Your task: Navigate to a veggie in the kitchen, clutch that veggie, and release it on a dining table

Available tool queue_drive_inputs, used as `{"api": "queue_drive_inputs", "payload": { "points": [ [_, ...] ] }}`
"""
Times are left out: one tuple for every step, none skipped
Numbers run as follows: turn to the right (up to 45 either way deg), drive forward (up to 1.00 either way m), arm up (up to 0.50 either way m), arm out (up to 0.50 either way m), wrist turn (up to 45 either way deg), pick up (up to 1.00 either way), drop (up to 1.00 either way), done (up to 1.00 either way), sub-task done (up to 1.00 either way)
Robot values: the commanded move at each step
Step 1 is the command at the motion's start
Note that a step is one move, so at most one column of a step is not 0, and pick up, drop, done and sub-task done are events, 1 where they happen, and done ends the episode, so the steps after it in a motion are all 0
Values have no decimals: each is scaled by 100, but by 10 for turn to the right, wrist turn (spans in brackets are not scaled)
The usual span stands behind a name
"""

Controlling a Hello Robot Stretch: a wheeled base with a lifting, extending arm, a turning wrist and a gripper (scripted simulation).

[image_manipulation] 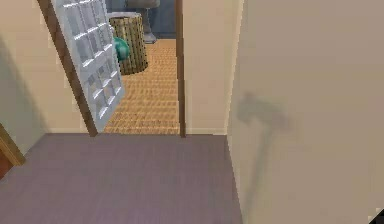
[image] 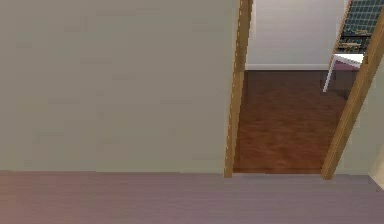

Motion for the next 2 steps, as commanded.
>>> {"api": "queue_drive_inputs", "payload": {
  "points": [
    [0,15,0,0,0,0,0,0,0],
    [360,0,0,0,0,0,0,0,0]
  ]
}}
